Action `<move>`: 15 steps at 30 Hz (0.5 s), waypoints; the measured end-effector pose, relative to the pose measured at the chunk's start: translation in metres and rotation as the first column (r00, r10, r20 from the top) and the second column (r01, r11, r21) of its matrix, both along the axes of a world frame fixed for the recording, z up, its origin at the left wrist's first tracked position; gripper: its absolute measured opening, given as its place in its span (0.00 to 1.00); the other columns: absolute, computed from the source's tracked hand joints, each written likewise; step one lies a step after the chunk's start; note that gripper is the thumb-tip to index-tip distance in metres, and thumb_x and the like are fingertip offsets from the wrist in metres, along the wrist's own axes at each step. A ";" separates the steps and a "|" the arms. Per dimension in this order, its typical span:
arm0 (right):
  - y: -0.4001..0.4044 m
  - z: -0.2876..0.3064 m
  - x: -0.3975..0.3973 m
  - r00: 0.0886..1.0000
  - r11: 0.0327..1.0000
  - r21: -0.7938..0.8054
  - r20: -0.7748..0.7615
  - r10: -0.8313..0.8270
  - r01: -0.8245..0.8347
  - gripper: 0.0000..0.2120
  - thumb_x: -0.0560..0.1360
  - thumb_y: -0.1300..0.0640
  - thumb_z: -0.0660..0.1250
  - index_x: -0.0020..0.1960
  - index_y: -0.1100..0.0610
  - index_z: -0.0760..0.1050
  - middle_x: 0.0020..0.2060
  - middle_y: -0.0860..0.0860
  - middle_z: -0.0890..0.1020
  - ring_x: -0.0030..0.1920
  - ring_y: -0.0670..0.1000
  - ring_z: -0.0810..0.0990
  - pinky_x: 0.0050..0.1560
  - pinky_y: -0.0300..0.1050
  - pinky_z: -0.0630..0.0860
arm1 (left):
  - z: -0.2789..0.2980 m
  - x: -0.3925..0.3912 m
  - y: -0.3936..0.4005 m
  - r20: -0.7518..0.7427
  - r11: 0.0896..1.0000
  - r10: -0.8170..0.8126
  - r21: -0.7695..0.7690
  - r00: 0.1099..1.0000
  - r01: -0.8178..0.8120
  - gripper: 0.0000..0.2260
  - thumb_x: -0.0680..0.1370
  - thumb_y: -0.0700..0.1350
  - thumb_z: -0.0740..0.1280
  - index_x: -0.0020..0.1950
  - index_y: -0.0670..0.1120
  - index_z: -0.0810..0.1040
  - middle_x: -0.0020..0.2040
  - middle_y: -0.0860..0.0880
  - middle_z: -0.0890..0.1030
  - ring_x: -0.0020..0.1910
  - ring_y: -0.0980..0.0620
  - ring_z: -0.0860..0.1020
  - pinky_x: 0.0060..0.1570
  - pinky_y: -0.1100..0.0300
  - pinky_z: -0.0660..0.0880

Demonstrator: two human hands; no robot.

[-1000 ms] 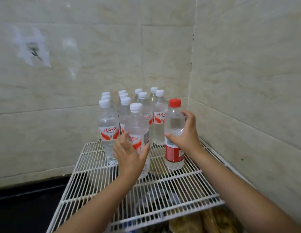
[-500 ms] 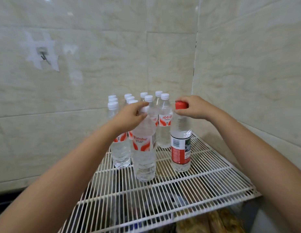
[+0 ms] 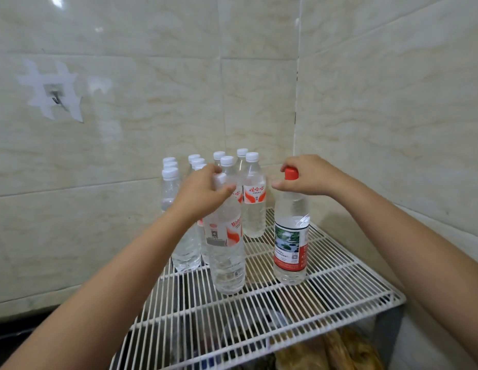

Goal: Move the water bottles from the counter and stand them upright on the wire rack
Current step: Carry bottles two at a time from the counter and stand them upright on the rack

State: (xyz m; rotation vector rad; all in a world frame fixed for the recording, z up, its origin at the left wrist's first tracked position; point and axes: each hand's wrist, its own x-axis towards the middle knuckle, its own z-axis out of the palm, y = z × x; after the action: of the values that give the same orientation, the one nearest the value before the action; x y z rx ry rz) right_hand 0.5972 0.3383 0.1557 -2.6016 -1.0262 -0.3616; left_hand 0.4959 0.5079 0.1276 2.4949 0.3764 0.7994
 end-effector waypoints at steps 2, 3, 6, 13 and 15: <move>-0.007 0.002 -0.004 0.995 0.995 -0.020 -0.029 0.093 -0.093 0.18 0.75 0.56 0.65 0.63 0.60 0.72 0.60 0.57 0.77 0.58 0.57 0.75 0.57 0.47 0.71 | 0.004 -0.007 0.006 -0.068 0.989 -0.137 -0.059 0.988 0.133 0.23 0.77 0.39 0.65 0.71 0.44 0.66 0.68 0.45 0.72 0.64 0.48 0.72 0.60 0.58 0.69; -0.010 0.004 -0.004 0.991 0.992 -0.020 -0.052 0.121 -0.122 0.18 0.75 0.59 0.64 0.65 0.60 0.71 0.62 0.57 0.76 0.58 0.56 0.75 0.57 0.46 0.71 | 0.006 -0.009 0.009 -0.068 0.983 -0.175 -0.073 0.982 0.170 0.23 0.76 0.37 0.65 0.71 0.44 0.67 0.67 0.45 0.73 0.62 0.49 0.74 0.59 0.59 0.70; -0.015 0.005 -0.001 0.990 0.992 0.002 -0.062 0.127 -0.127 0.18 0.74 0.58 0.66 0.63 0.60 0.72 0.59 0.57 0.77 0.49 0.49 0.72 0.48 0.40 0.68 | 0.006 -0.008 0.006 0.021 0.990 -0.116 -0.081 0.993 0.118 0.20 0.74 0.38 0.69 0.66 0.41 0.72 0.54 0.47 0.80 0.44 0.56 0.75 0.44 0.69 0.71; -0.009 -0.005 -0.012 0.992 0.999 0.017 0.114 -0.046 0.045 0.17 0.72 0.48 0.67 0.52 0.61 0.74 0.45 0.54 0.77 0.44 0.53 0.73 0.43 0.44 0.70 | 0.000 -0.001 -0.020 0.103 0.993 0.116 -0.010 0.988 -0.115 0.18 0.71 0.50 0.71 0.55 0.42 0.73 0.47 0.46 0.76 0.48 0.47 0.75 0.42 0.56 0.70; -0.013 -0.002 -0.014 0.997 0.998 -0.030 0.056 0.056 -0.055 0.17 0.74 0.54 0.65 0.58 0.64 0.73 0.54 0.58 0.78 0.52 0.57 0.76 0.53 0.49 0.74 | 0.003 -0.001 -0.016 -0.012 1.000 0.004 -0.024 1.000 -0.005 0.19 0.75 0.46 0.67 0.64 0.41 0.71 0.59 0.43 0.76 0.59 0.45 0.74 0.54 0.52 0.73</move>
State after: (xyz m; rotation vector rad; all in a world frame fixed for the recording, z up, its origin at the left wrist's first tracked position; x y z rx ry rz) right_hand 0.5832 0.3252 0.1540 -2.5955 -1.1284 -0.4126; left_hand 0.4950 0.4921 0.1303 2.4782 0.3938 0.7771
